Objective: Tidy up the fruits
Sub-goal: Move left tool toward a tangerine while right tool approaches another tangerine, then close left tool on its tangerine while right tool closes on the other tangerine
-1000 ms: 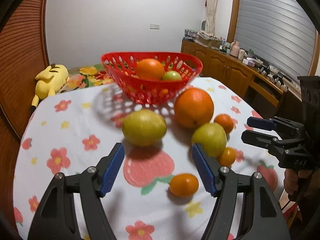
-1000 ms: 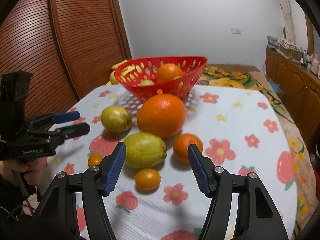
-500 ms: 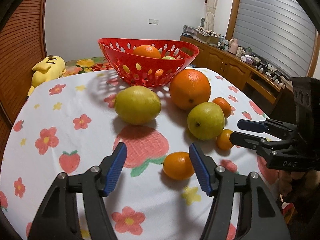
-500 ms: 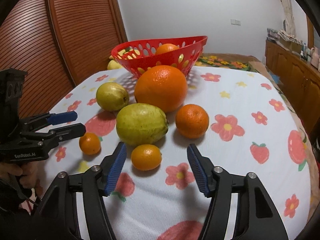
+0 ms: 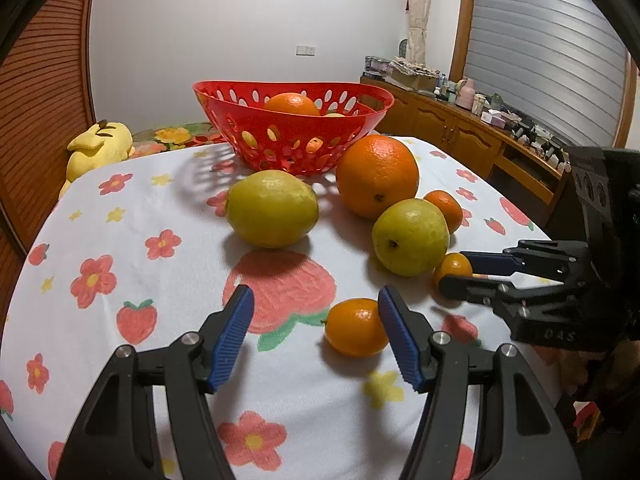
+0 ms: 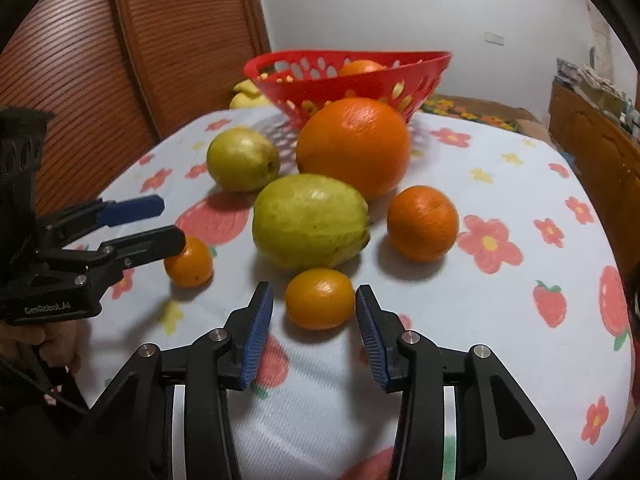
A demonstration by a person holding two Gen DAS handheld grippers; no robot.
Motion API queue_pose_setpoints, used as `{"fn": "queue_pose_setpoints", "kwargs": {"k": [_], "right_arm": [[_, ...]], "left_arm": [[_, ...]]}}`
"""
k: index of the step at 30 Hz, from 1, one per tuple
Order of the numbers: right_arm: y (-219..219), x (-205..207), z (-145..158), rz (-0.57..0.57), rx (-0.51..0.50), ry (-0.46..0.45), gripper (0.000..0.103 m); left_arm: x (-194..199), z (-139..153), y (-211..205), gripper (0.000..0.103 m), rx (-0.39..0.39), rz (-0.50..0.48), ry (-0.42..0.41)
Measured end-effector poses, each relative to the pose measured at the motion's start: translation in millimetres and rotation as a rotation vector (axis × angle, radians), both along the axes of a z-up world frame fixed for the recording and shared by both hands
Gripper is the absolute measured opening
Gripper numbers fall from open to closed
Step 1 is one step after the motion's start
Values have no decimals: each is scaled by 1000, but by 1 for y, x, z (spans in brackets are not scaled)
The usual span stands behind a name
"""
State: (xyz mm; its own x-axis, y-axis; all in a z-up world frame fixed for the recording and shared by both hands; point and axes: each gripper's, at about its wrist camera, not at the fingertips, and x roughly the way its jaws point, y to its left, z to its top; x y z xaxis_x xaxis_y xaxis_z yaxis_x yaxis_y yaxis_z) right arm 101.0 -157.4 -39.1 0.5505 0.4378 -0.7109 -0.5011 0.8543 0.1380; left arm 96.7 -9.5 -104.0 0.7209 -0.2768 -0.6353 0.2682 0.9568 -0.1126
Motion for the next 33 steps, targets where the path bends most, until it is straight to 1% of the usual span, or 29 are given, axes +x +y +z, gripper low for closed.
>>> {"fn": "queue_pose_setpoints", "kwargs": {"k": [1,8,12,15,23,24,25,28,30,33], "right_arm": [[-1,0,0,1,4,0,35],[-3,-3,1,3,22,-18,35],[-5,-3,2,-6,35,-25,35],[-5,-4,2,-9,38,-28,35],[-6,-4,1,-14,43,-32,35],[-6,-4,1,-13,43,-33,35],[-6,-4,1,-11,43,-33,35],[-5,-4,1,-10,43,-32,35],[-5,-4,1,-10,44,-32,35],[-6,-5,1,-9,44,-34,35]], "left_arm": [[0,0,-1,64,3,-1,-1],[0,-1,-3,64,0,-20,9],[-1,-1,-7,64,2,-27,27],[-3,-2,-10,64,-12,-37,44],[-3,-7,-15,64,-3,-38,76],[-2,-8,-15,63,-3,-34,83],[-1,-8,-14,60,-4,-31,89],[2,-12,-14,58,-4,-36,112],[2,-13,-16,56,3,-38,114],[3,-15,-18,49,13,-47,125]]}}
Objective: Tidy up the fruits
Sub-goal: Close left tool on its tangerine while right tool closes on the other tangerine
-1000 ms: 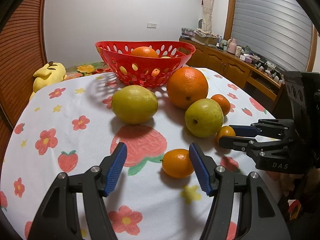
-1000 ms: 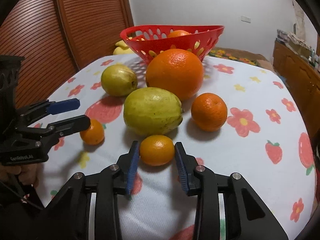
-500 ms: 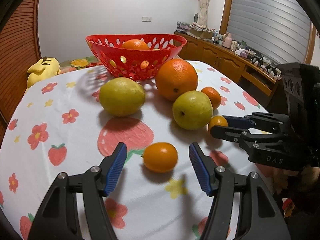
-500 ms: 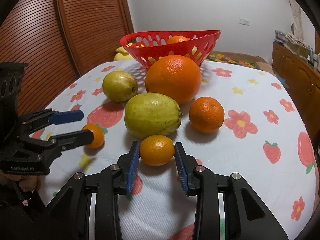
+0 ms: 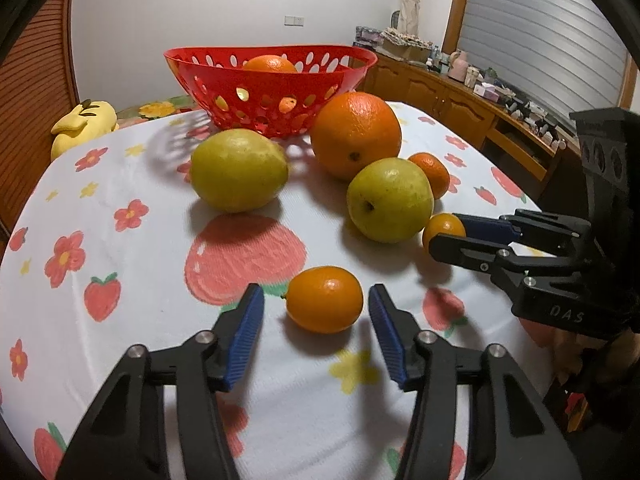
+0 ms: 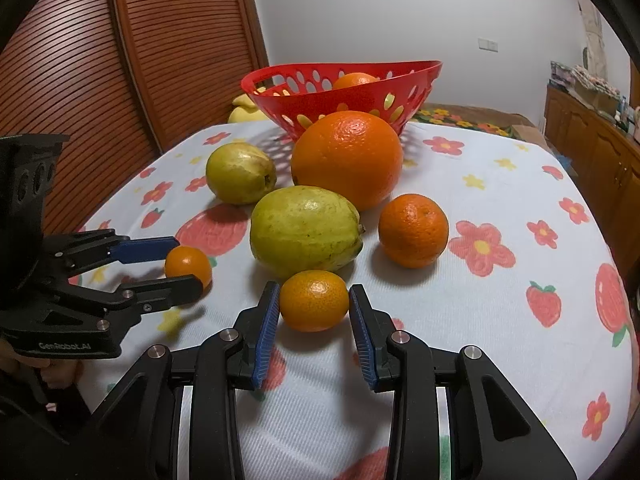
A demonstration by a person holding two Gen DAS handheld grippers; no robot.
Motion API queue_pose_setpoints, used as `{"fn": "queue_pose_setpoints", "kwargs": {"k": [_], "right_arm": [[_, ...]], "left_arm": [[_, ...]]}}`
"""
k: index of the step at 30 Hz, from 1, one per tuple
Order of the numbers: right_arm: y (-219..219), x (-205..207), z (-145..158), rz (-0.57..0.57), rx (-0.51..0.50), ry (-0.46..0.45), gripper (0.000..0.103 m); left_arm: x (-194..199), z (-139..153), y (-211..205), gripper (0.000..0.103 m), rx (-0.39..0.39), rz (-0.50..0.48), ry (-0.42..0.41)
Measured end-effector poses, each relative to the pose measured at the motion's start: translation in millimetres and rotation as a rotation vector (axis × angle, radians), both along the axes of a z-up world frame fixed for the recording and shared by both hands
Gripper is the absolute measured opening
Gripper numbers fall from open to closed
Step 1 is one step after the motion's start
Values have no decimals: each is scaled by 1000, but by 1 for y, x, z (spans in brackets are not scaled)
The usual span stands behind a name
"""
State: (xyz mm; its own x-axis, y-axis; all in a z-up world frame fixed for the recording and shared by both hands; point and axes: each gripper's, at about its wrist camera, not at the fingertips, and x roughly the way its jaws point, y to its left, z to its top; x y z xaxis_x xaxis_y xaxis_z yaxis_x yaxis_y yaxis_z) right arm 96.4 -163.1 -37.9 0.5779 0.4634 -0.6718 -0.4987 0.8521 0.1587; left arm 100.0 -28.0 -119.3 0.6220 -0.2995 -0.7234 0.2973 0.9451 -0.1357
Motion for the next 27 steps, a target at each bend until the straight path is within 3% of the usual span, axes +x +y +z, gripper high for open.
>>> {"fn": "queue_pose_setpoints", "kwargs": {"k": [4,17,27], "right_arm": [[0,0,0,5,1,2,35],[-3,-4,2,-6,17,-20,35],[-17,2,21,-28,38,-39,35]], "left_arm": [[0,-1,-1,39,-13,-10,8],[-1,8,3,39,-24,11,-27],[8,40,9,39,-20,25,-103]]}}
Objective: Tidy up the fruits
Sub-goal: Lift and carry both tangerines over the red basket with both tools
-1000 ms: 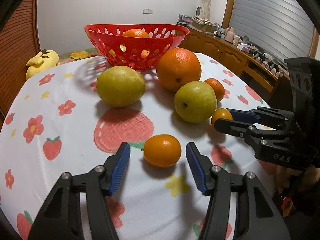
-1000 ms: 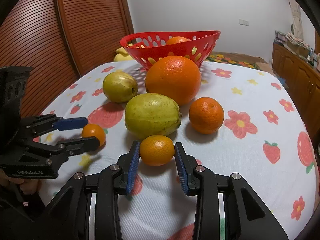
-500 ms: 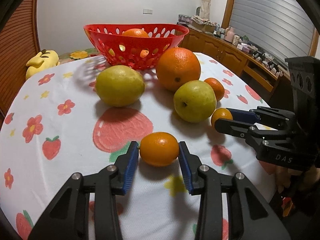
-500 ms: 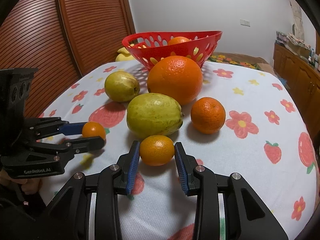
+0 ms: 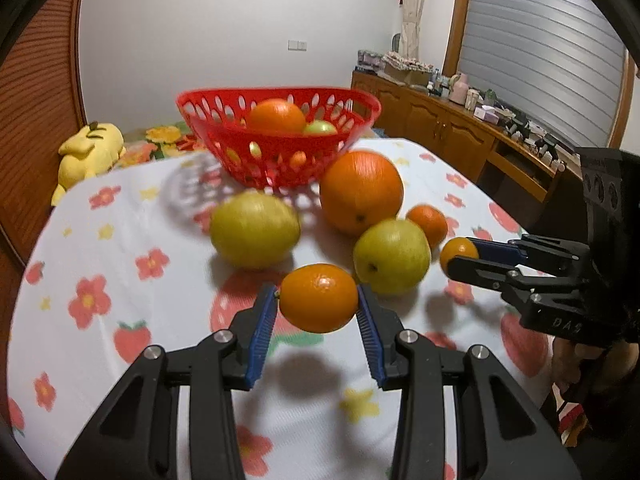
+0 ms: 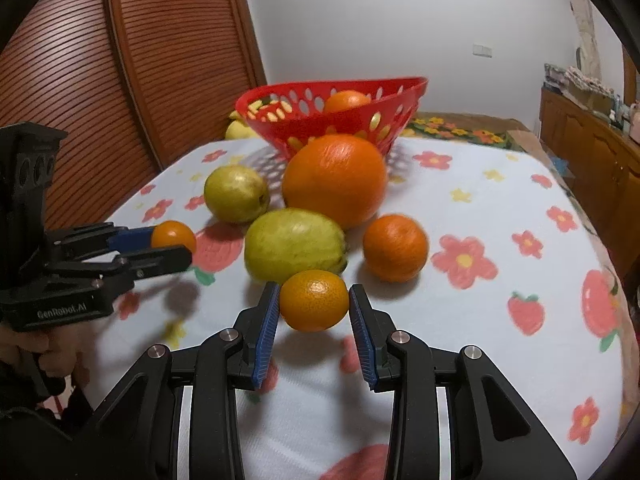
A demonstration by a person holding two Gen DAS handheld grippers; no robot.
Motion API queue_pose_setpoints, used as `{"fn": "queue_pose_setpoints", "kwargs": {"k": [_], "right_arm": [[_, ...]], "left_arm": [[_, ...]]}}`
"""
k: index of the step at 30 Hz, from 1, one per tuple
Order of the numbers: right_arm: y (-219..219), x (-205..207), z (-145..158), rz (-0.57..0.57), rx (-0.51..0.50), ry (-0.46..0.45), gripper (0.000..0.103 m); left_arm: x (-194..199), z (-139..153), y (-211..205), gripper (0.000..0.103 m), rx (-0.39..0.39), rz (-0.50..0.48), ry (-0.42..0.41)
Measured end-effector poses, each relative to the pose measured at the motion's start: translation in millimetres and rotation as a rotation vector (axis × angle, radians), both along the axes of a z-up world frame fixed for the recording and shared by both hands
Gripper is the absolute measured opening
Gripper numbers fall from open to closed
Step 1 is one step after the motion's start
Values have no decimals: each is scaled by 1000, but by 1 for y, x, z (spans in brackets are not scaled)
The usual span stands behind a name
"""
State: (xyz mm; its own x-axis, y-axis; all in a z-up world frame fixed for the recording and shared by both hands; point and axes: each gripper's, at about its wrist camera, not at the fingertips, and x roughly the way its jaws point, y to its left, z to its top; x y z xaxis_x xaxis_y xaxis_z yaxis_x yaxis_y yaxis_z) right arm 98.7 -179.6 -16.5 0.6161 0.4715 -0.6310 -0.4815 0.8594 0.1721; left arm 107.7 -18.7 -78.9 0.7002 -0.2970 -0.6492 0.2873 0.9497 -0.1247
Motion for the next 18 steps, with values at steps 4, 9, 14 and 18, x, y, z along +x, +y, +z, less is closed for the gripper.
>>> {"fn": "queue_pose_setpoints", "kwargs": {"k": [4,9,14,18], "right_arm": [[-6,7,19,-3,3,-29,35],[-8,16,43,3,0,-72,35],[-6,28,57,7,-5,-95,35],[-4,40,65,14,-7,-100,35]], "left_arm": [[6,15,1,39,3,6,-28],[14,28,2,39,13,8,-55],[23,37,0,39,21,9,-72],[33,41,2,39,17,18,-75]]}}
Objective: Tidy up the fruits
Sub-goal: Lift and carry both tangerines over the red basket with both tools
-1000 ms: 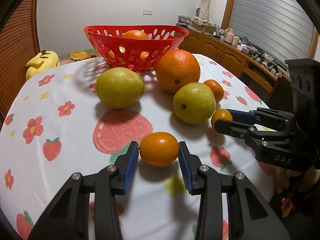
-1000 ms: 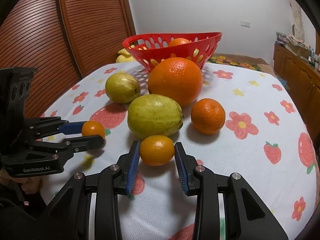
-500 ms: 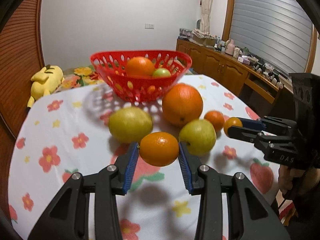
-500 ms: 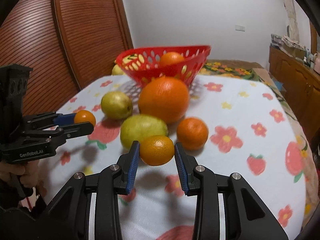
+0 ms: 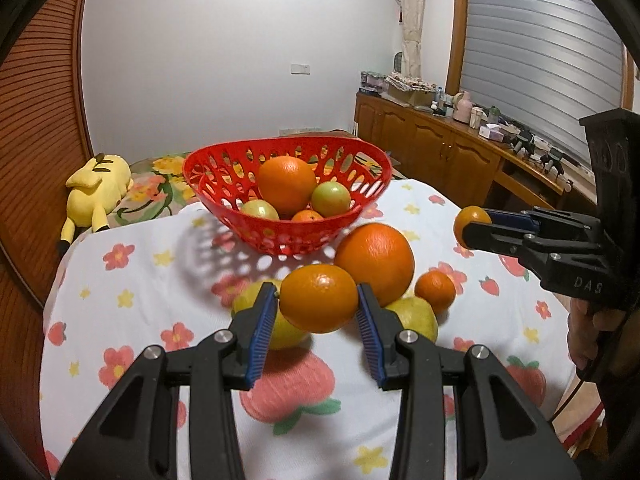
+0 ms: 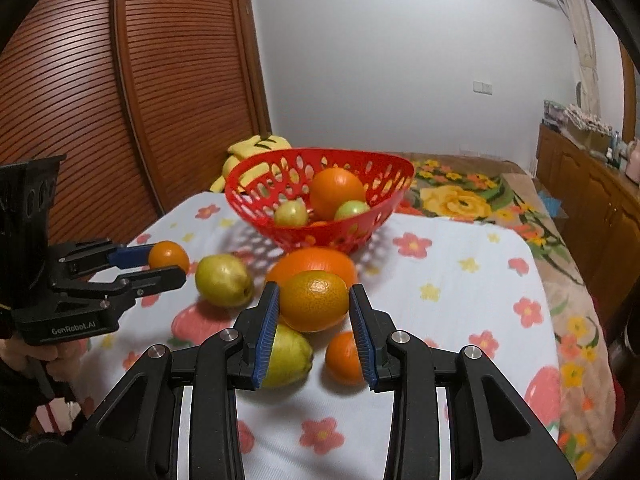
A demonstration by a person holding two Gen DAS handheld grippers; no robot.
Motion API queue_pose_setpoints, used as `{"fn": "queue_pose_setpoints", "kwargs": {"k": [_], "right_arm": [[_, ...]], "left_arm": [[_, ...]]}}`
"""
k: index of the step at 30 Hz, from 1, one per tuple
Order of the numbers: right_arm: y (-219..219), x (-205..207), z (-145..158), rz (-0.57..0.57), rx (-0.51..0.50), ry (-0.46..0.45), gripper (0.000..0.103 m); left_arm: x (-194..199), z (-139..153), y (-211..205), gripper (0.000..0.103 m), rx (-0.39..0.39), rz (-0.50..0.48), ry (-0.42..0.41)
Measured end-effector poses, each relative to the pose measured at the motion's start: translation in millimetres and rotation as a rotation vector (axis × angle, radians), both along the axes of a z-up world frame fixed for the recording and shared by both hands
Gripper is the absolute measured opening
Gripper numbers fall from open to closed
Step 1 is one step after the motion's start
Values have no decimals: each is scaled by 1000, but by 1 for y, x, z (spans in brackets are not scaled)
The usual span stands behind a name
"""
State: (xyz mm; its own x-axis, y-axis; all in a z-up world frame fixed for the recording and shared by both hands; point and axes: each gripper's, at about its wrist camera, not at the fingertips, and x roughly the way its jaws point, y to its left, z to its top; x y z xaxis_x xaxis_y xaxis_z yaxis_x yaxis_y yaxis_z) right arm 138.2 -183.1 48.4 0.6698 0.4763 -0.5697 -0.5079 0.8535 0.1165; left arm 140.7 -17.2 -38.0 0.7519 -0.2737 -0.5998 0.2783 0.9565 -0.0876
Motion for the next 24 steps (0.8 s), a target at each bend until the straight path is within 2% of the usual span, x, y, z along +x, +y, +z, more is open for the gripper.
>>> {"fn": "queue_pose_setpoints", "kwargs": {"k": [24], "right_arm": [[36,76,8,31,-54,28,35]], "left_arm": [[59,5,6,39,16,32,9]]}}
